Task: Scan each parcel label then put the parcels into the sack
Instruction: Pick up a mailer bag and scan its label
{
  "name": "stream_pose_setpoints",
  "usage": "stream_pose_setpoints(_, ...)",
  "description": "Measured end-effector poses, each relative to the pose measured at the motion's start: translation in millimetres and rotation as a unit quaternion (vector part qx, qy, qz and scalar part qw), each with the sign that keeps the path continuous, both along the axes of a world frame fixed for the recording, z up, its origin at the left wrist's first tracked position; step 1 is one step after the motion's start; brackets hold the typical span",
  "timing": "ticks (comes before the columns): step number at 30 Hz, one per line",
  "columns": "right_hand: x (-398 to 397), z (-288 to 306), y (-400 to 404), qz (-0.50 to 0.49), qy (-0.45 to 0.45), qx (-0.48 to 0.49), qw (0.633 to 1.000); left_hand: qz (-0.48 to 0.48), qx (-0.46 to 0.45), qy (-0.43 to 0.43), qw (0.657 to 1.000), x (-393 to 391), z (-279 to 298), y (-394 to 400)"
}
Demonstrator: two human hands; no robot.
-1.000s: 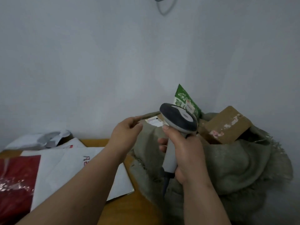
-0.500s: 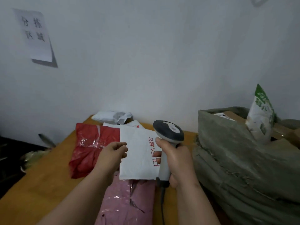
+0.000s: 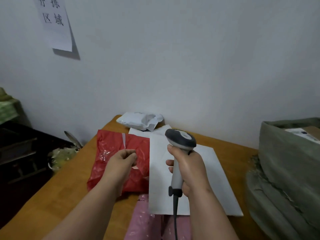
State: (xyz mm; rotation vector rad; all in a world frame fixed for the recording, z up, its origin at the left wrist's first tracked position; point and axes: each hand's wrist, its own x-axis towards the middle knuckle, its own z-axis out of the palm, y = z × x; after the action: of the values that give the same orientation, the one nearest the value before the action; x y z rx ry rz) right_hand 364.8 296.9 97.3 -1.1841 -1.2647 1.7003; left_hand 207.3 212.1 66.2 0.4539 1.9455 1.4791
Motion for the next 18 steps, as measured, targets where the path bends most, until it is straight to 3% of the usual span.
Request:
stream_pose_setpoints(10, -93, -16, 68, -0.005, 0.002, 0.002, 1.000, -0.008, -0.013, 0.158, 0.987, -95, -12, 92)
stream_pose_setpoints(15, -144, -30, 99, -0.050, -0.005, -0.010, 0.999, -0.151, -0.108, 0.300, 0.936, -155, -23, 158)
stream_pose_setpoints(18, -170, -48, 111, -0.061, -0.029, -0.018, 0.998, -0.212, -0.157, 0.339, 0.903, -188, -39, 191)
